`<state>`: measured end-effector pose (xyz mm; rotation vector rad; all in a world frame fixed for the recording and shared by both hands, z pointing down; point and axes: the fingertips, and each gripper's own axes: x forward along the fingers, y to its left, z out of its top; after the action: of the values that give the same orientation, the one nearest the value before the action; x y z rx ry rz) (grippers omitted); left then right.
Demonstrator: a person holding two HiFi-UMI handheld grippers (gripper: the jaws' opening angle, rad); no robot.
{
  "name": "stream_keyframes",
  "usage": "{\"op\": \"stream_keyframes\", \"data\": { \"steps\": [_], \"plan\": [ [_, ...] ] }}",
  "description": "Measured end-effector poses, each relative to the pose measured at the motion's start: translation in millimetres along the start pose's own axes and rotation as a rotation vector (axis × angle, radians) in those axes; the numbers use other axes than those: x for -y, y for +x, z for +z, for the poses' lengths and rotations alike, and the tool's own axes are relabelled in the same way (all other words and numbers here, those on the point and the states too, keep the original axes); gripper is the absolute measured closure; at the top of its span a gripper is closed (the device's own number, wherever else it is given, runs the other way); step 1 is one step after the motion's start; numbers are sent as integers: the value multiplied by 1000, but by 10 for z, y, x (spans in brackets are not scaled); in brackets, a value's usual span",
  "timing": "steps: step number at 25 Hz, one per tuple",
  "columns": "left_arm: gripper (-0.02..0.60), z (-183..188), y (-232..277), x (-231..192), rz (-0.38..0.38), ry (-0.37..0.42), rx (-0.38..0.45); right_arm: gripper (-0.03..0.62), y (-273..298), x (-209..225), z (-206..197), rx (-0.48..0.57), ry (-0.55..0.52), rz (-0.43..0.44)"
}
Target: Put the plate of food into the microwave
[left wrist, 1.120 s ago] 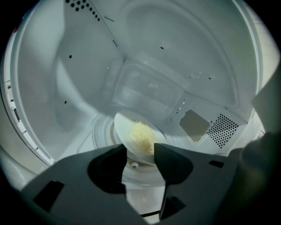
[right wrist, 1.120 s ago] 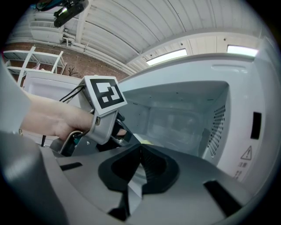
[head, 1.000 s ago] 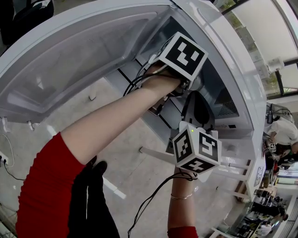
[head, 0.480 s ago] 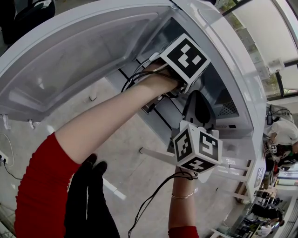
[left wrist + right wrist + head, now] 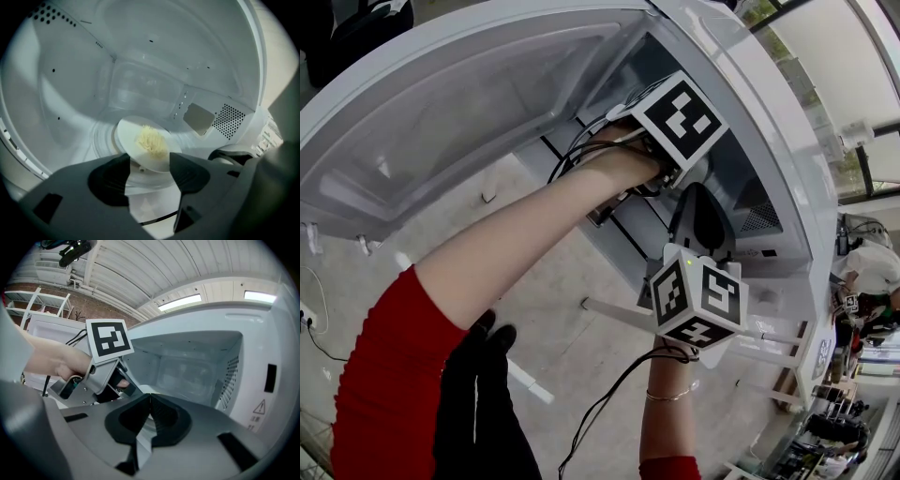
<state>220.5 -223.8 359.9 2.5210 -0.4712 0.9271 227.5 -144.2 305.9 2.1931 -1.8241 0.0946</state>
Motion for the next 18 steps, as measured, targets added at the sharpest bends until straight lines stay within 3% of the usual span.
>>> {"op": "stream_keyframes", "data": {
  "steps": [3, 6, 9, 15, 18],
  "plan": [
    [319, 3, 30, -44, -10, -71, 18, 579, -2, 7, -7, 1, 0, 0],
    [313, 10, 35, -74, 6, -85, 28, 579, -1, 16, -23, 0, 0, -3],
    [304, 65, 68, -66, 20, -61, 65, 579, 7, 16, -25, 1, 0, -4],
    [281, 167, 22, -152, 145, 2, 144, 579, 25, 42, -11, 7, 0, -3],
    [281, 204, 13, -147, 167, 25, 166, 579, 31, 50, -19, 6, 2, -3]
  ]
}}
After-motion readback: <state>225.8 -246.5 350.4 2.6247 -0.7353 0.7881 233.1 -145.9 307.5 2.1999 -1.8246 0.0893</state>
